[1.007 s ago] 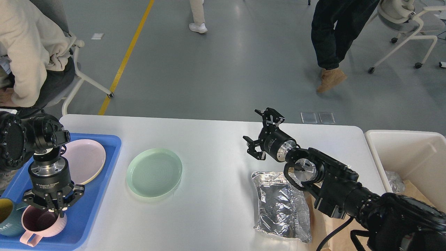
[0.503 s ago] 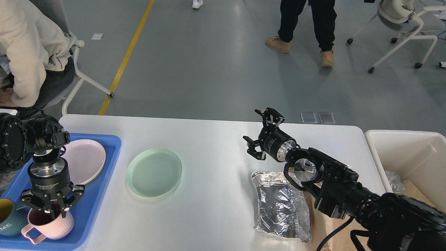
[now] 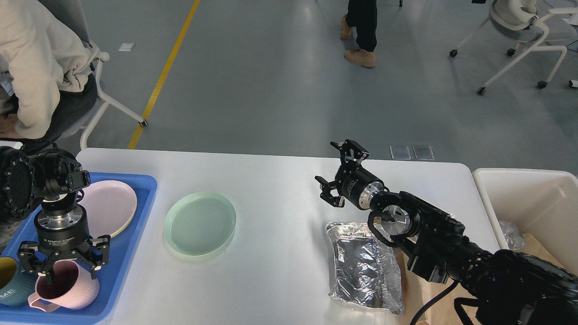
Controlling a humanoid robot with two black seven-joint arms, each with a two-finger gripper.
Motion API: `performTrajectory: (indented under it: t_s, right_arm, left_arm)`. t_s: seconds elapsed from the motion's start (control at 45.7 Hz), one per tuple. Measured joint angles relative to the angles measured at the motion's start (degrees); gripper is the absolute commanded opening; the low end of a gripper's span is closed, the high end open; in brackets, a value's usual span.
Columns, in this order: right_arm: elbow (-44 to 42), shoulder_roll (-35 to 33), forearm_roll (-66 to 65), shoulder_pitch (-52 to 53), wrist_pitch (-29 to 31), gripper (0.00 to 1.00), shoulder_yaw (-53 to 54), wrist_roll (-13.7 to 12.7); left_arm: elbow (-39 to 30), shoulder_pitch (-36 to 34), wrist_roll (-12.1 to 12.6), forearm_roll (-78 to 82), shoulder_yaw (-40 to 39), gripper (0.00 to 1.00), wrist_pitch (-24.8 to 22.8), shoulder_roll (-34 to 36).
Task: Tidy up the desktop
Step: 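Lift the purple mug and set it on the blue tray, then open the left gripper and release the mug on the tray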
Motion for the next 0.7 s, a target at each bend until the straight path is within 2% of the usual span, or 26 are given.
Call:
performTrajectory:
  t_s: [0.285,0.7]
  right_arm:
    - [0.0,0.0,0.0,0.0,0.0,1.0,0.0,0.0]
    - [0.0,0.0,0.0,0.0,0.0,1.0,0.0,0.0]
  left_arm:
    - [-0.5,-1.2,0.1,0.1,-0.3,0.91,0.0,0.3]
    - [-0.9,-1.3,0.0,0.2,-0.3,0.93,0.0,1.0]
